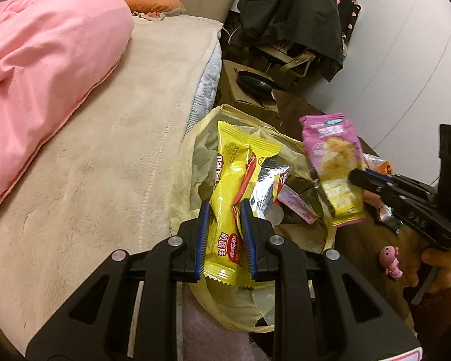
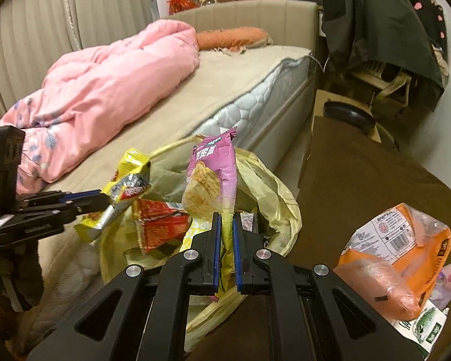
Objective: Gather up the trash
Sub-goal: 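Open both tools to drop the wafer packet and chip bag into the bag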
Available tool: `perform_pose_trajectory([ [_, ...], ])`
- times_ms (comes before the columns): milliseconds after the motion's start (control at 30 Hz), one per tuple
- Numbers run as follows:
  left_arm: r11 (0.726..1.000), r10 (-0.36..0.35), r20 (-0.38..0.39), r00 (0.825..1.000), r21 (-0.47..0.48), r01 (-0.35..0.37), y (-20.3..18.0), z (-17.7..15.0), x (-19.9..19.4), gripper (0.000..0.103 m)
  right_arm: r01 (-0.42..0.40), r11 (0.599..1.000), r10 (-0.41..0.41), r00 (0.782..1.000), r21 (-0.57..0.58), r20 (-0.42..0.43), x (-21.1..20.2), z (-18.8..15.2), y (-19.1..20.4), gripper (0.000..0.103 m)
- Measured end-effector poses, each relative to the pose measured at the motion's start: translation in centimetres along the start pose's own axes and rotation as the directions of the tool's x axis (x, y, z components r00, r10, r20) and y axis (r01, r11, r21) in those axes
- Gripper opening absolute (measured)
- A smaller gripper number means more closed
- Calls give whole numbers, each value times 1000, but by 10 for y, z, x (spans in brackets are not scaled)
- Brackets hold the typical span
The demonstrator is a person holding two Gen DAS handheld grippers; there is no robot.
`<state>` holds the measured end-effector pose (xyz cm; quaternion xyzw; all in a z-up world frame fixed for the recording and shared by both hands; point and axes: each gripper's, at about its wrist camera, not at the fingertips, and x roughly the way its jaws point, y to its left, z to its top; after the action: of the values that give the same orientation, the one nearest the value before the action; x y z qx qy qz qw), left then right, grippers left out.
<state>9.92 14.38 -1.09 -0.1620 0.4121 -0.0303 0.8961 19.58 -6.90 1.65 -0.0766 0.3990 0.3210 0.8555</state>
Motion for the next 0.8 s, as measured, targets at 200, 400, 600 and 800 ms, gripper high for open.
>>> perform_pose_trajectory([
  [200, 999, -18, -51, 999, 35, 19, -5, 3, 19, 20, -31, 999, 31, 999, -13, -30, 15, -3, 4, 8],
  [400, 996, 32, -124, 992, 86, -22, -12, 5, 54, 20, -44, 999, 41, 995, -31, -87, 44, -1, 7, 8],
  [600, 991, 54, -160, 986, 126, -34, -17, 11, 81, 19, -40, 999, 37, 989, -19, -144, 75, 1, -3, 8],
  [800, 989, 54, -197, 979, 148, -24, -16, 16, 106, 18, -40, 999, 36, 984, -20, -176, 89, 0, -14, 8],
])
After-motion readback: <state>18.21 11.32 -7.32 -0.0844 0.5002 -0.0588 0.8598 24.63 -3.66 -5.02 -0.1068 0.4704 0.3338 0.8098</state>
